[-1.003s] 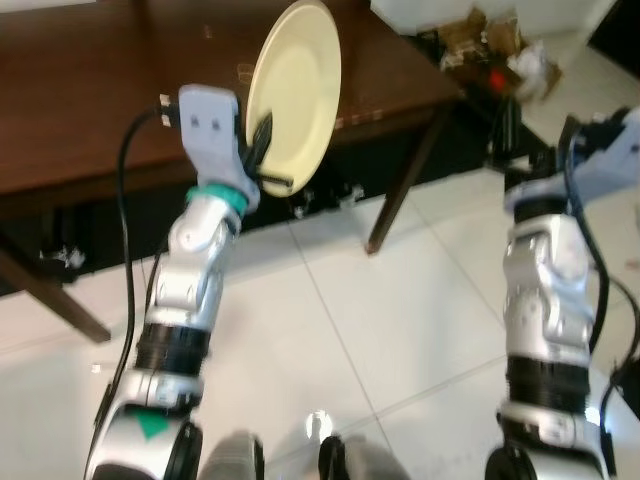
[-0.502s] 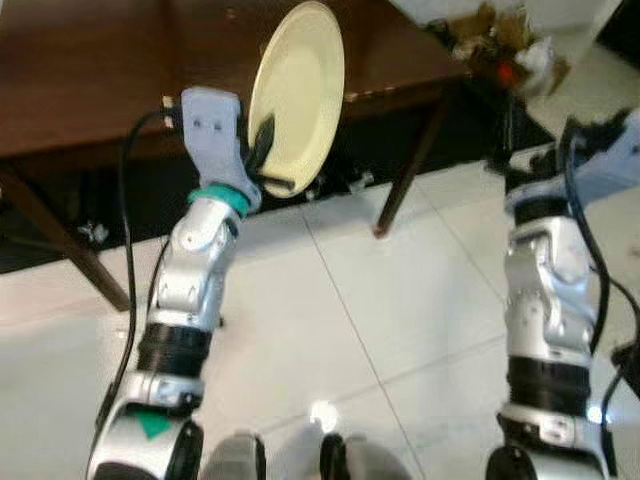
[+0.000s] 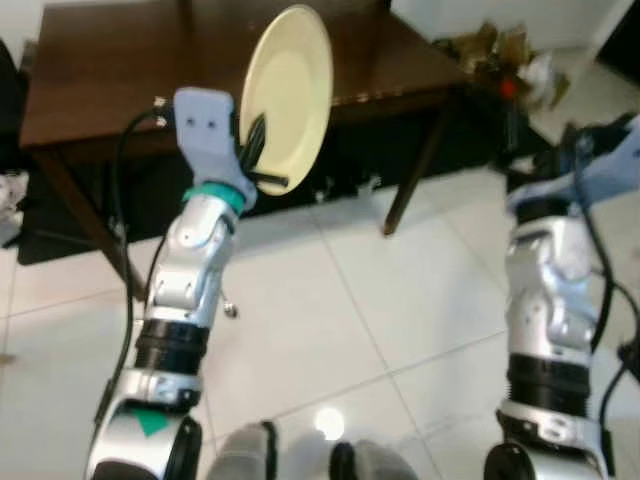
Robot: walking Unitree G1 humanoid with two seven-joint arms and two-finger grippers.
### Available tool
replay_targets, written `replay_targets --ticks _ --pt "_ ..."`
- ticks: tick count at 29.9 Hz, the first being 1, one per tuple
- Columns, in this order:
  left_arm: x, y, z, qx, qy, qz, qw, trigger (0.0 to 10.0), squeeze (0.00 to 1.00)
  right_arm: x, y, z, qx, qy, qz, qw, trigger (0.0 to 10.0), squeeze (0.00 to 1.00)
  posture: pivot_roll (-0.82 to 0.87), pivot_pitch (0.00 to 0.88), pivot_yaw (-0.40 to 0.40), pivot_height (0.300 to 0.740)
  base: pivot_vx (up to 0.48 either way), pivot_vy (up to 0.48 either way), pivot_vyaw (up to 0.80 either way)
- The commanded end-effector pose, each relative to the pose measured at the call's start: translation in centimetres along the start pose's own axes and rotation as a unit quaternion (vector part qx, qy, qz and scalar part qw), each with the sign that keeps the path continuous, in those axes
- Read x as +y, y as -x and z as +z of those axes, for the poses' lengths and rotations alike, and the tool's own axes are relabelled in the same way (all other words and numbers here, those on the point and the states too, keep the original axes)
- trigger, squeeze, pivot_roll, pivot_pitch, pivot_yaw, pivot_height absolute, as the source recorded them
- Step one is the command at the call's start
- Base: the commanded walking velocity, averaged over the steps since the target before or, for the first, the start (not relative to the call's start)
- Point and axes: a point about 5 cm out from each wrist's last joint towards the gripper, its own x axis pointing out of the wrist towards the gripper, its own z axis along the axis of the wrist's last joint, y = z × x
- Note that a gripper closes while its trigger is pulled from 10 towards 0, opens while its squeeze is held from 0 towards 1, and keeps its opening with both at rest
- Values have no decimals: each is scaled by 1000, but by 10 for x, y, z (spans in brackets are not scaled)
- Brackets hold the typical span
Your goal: Setting the table
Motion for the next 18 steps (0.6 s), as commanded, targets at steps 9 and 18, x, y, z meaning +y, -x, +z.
replay_targets --ticks 9,18 --pt "0 2 -4 11 -3 2 1000 10000 0 0 0 -3 16 5 5 1000 10000 0 90 11 -1 740 0 0 800" --pt "1 3 -7 18 -8 6 1000 10000 0 2 0 -4 22 7 12 1000 10000 0 92 20 -5 740 0 0 800"
